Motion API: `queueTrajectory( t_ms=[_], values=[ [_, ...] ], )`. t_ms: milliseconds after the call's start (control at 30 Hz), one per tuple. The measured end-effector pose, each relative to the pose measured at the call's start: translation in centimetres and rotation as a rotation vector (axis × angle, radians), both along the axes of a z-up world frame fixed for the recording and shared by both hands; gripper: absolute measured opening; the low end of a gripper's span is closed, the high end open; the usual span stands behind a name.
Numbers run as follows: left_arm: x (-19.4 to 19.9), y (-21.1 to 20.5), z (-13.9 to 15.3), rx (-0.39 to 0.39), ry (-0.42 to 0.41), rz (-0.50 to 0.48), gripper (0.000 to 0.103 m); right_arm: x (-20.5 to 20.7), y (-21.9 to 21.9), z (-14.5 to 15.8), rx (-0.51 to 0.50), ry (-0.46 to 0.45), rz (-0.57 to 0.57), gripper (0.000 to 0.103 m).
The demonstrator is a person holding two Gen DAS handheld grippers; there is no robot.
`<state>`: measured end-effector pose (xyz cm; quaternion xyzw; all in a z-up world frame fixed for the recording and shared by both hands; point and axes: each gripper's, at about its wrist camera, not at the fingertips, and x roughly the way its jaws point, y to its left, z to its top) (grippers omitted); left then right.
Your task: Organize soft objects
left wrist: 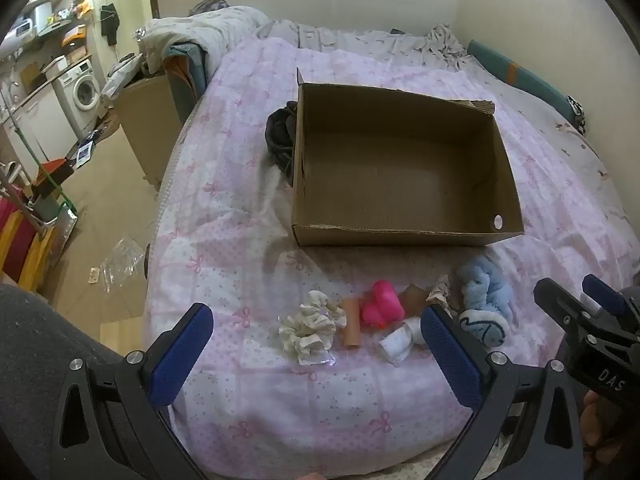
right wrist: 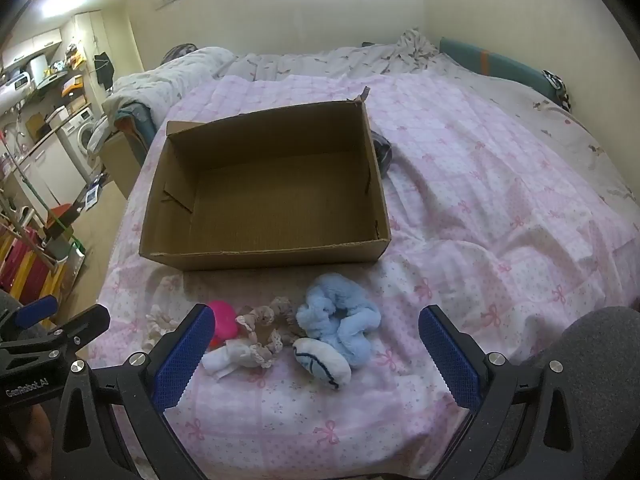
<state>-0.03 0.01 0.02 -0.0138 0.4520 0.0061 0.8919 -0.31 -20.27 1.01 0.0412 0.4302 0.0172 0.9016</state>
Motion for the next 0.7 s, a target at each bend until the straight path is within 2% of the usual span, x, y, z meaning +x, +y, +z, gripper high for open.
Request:
queueTrajectory(
  t_ms=[700],
  values=[
    [0.01,-0.07,-0.02,0.001,0.009,0.001,0.103,-0.02,-0.12,0.01,-0.006,-0.003,-0.001,0.103]
  ],
)
